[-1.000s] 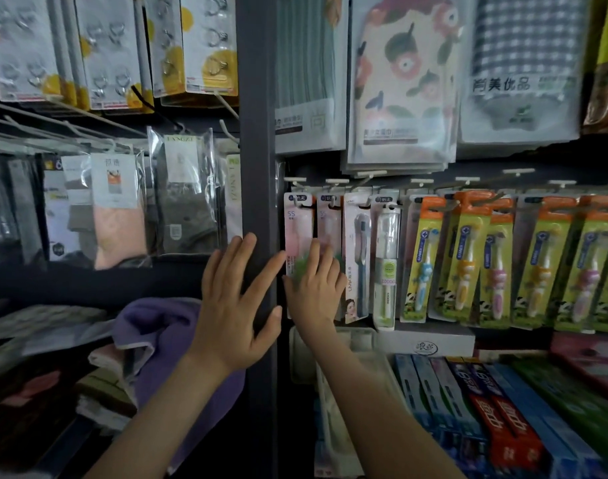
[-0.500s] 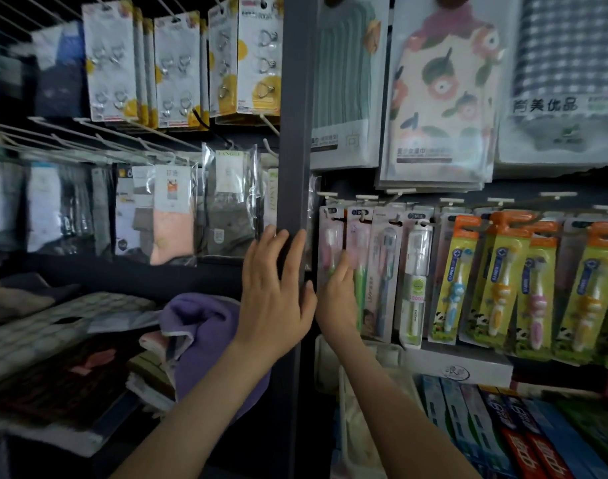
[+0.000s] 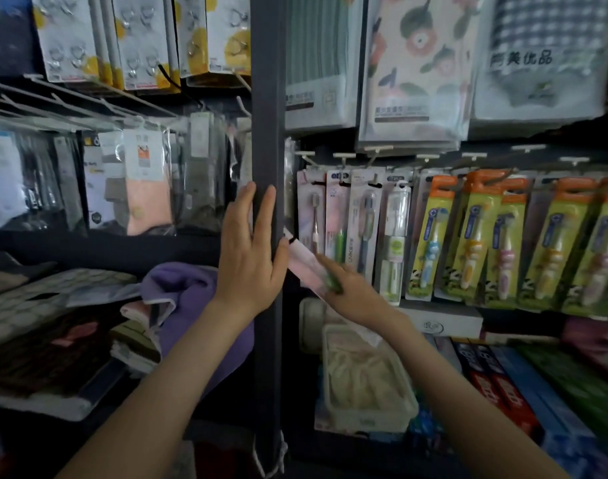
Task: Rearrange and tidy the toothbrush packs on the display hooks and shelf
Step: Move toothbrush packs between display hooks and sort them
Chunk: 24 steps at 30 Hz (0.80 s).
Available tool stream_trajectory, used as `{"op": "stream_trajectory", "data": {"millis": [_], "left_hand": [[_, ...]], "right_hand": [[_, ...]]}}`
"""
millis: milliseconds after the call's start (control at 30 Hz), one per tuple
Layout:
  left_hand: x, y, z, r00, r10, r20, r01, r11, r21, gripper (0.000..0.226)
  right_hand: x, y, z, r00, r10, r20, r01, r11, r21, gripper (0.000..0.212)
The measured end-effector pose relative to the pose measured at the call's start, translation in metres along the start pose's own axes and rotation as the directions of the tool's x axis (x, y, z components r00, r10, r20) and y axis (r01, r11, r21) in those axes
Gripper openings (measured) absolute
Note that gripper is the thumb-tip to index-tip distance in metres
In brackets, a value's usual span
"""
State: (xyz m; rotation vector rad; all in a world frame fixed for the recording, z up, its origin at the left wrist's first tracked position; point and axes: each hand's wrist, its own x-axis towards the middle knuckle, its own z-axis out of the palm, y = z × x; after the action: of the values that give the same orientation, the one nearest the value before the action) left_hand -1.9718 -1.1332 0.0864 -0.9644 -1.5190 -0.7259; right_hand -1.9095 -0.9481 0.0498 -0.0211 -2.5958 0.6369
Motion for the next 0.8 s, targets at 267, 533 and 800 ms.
{"op": "stream_trajectory", "data": {"millis": [267,533,800], "left_hand": [[-0.029,0.031,0.013,0.996,-0.086,0.017,0.082,0.981,0.175,0.063],[-0.024,0.025,0.008,0.998,-0.053,0.02,0.05,0.992,0.113,0.068],[0.012,0.012,0.004,1.0,-0.02,-0.014,0.02,0.999,0.036,0.062]], "right_hand": [[-0.076,0.08,0.019,0.906,0.297,0.301,-0.229,0.943,-0.241,0.051],[-0.072,0.065,0.035,0.998,0.064,-0.018,-0.065,0.882,-0.467,0.044],[0.016,-0.017,0.034,0.826,-0.262,-0.499,0.183,0.962,-0.203,0.057]]}}
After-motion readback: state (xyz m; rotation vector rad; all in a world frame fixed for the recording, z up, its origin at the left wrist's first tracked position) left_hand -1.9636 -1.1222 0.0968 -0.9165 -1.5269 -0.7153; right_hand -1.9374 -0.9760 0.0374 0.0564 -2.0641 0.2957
